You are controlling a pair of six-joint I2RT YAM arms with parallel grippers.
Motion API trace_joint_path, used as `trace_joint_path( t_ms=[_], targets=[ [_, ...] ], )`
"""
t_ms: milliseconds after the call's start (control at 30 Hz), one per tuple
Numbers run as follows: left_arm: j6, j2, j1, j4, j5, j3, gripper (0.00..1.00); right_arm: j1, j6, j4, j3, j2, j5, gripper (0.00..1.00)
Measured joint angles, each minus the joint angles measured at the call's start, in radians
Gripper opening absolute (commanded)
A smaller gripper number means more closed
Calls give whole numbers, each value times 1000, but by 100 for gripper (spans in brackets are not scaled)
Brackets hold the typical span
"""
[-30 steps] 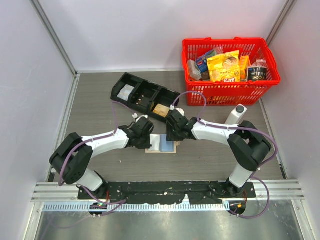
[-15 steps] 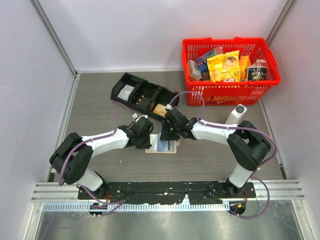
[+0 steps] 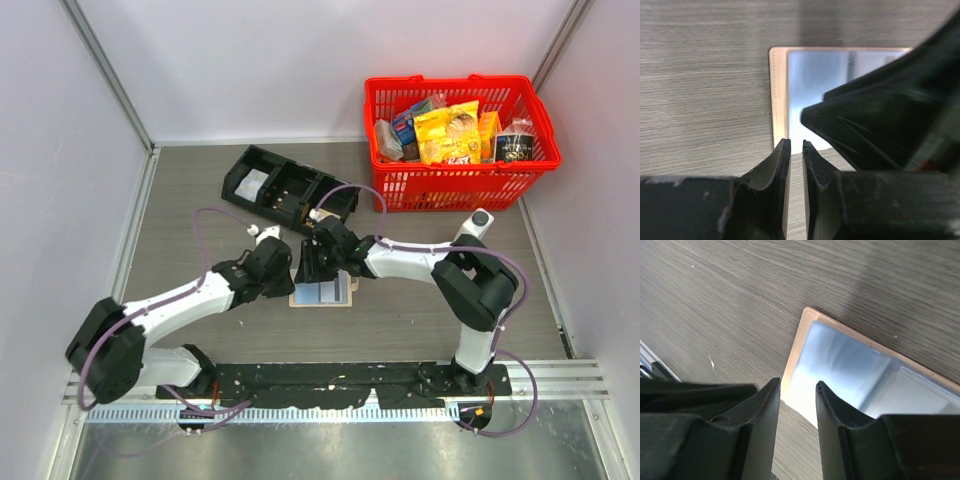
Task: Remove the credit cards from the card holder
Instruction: Open the card holder at the center of the board.
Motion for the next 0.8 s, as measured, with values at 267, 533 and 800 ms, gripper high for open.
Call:
trace_joint_path(
  t_ms=[267, 533, 800],
  targets=[
    [-23, -208, 5, -7, -32, -6, 25, 4, -6, -28, 30, 58, -7, 50],
    [-20, -71, 5, 21, 43, 22, 24, -9, -31, -159, 30, -73, 180, 53],
    [7, 109, 6, 31, 74, 66, 21, -48, -16, -217, -56, -158, 296, 53]
  ],
)
